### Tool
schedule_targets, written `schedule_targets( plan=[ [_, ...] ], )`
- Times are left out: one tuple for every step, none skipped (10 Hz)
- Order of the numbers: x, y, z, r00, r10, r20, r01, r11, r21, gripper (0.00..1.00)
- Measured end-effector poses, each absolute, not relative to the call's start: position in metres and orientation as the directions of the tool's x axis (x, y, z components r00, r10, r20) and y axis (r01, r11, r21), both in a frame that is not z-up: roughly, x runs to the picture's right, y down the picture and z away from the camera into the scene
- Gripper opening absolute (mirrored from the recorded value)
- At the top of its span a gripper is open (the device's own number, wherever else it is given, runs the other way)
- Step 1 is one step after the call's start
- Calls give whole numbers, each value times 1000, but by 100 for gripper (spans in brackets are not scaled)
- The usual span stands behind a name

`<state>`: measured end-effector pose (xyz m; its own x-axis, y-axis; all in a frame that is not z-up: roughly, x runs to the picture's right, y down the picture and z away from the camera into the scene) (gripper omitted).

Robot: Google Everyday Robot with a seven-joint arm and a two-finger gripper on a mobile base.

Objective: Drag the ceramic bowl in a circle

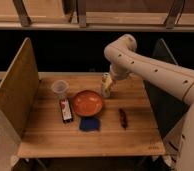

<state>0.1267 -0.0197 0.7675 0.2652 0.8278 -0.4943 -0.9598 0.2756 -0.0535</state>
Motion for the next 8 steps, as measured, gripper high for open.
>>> schedule_targets(
  plan=[
    [119, -9, 766, 236, 825, -513, -970, 229, -78, 80],
    [114, 1, 766, 216, 819, -531, -976, 196, -93, 80],
    [109, 14, 765, 200, 805, -558, -980, 172, -103, 80],
    [109, 25, 765, 197, 787, -584, -980, 172, -98, 80],
    [106, 27, 765, 200, 784, -588, -979, 175, -100, 80],
    [106, 27, 765, 200, 784, -588, -980, 174, -101, 80],
    [106, 27, 765, 200, 783, -589, -980, 174, -101, 80],
    [107, 27, 765, 199, 784, -588, -980, 173, -100, 80]
  ],
)
